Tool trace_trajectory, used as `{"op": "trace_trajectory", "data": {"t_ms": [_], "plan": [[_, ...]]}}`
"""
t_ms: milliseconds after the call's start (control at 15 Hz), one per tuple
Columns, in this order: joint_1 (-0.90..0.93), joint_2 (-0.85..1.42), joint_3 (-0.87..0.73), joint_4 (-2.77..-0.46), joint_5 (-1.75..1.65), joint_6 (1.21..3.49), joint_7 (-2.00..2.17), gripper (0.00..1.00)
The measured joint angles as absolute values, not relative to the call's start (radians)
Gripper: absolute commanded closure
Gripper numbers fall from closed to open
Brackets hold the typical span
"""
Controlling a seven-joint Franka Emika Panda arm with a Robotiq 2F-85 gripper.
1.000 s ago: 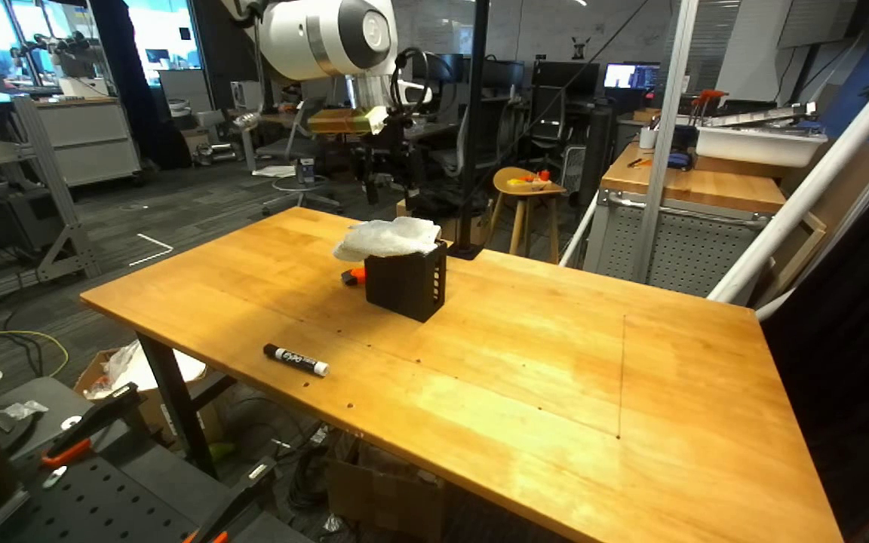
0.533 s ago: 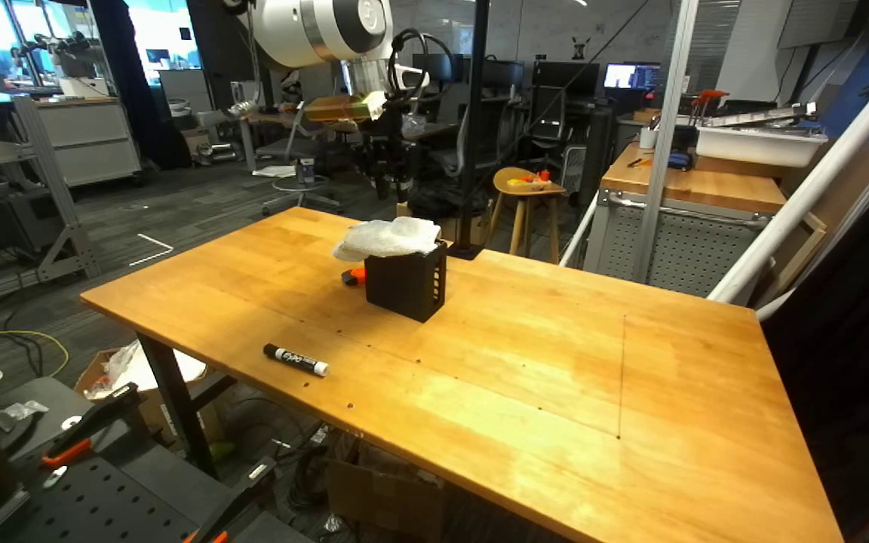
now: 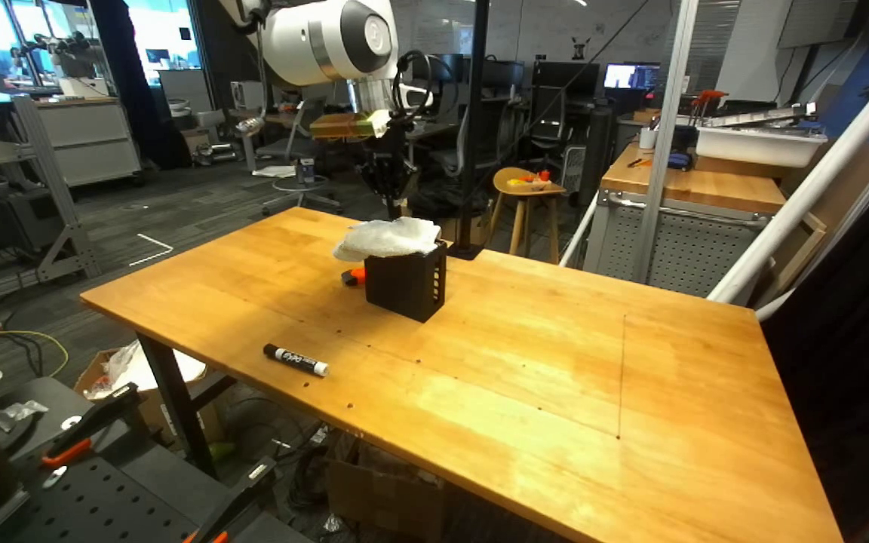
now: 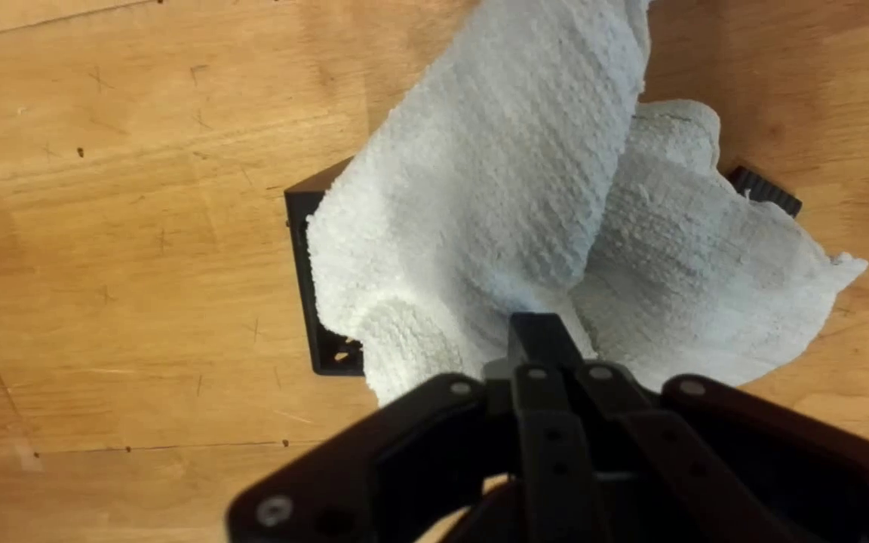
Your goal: Pick the cloth and shove it in the box
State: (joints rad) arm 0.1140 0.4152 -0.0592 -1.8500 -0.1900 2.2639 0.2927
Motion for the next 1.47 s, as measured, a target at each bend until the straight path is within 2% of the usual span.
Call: {"op": "trace_trajectory", "data": {"t_ms": [1067, 1467], "plan": [[0.103, 0.629, -0.014, -1.834, -0.082, 2.265, 0.246, 1.00], [0.059, 0.624, 0.007, -1.840, 0.013, 2.264, 0.177, 1.00]]}}
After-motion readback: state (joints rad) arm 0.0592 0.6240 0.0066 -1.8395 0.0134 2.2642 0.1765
